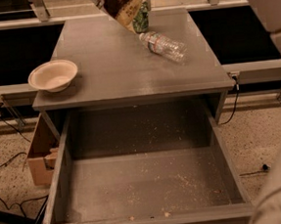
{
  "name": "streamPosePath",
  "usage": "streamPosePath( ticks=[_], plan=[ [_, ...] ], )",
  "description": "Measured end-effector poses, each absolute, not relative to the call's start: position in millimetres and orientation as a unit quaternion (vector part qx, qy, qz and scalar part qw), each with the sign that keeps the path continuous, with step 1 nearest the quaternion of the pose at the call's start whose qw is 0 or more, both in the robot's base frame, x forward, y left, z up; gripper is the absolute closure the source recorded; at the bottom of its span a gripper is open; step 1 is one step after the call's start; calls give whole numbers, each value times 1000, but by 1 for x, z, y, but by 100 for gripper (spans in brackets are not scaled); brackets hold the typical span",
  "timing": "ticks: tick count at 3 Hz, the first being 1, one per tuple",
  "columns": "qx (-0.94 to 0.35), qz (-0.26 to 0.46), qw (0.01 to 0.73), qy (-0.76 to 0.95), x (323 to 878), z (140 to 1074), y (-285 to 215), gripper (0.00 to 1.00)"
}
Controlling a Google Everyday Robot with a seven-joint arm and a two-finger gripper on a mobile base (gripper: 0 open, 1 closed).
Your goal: Pick brown chip bag from top drawer and place on counter
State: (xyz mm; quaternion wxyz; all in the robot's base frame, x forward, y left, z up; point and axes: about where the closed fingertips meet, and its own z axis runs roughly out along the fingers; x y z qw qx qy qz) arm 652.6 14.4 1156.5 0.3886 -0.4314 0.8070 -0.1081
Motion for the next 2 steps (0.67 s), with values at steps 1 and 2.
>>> streamPosePath(
  ticks=[1,2],
  plan=[
    [-375,-67,414,827,690,1120,22,100],
    [-341,-38,447,826,738,1095,33,100]
  ],
)
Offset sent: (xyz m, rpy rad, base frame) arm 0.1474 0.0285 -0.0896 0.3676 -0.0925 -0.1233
